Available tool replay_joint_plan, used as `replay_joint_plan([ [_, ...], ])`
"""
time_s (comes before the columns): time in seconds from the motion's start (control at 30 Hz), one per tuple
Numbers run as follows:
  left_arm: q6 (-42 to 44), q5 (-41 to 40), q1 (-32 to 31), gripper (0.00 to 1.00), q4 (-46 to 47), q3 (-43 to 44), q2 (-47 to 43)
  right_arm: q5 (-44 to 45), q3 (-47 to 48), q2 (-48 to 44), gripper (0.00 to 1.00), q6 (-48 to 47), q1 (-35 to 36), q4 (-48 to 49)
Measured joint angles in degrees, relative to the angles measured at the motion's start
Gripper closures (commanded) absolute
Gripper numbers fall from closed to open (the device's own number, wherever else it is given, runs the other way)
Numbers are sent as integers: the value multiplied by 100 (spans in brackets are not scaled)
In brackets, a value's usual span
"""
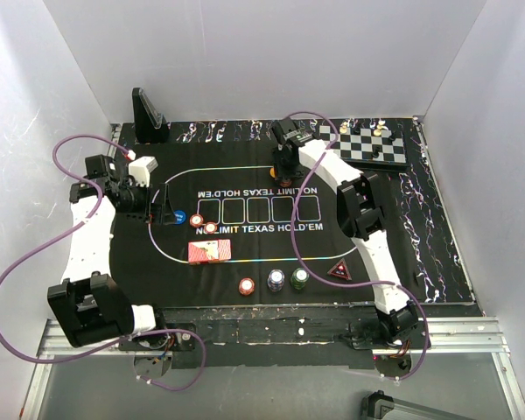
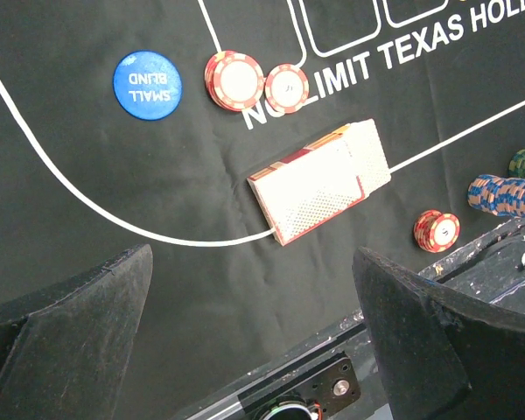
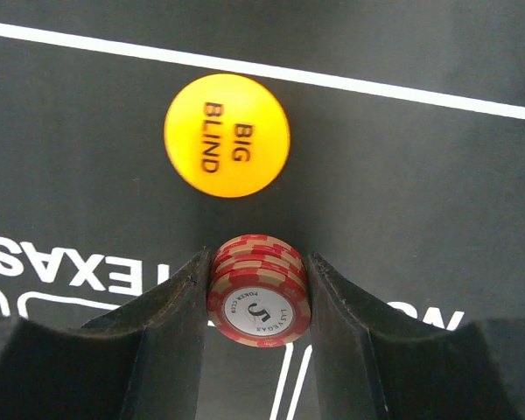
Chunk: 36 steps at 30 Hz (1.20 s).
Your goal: Distribute texas hold em gaming equipment
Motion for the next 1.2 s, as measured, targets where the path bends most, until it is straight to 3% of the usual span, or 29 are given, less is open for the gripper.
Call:
replay_joint_plan([
  [0.4,59,129,0,0,61,0,236,-35,-4,74,97,-4,-280,-55],
  [0.6,59,188,0,0,57,0,243,-35,-7,76,51,-2,-289,-52],
  [0.73,66,225,0,0,55,0,243,-35,-7,96,32,0,-299,-59],
  [0.9,63,238,0,0,4,0,232,-31,-7,98,21,-11,-337,-72],
  [1.07,63,245,0,0,-52,0,138,4,-66,9,20,-17,-339,-68],
  [1.2,61,243,0,0,-133,11,2,192,-525,-568,18,-28,-223,-127],
])
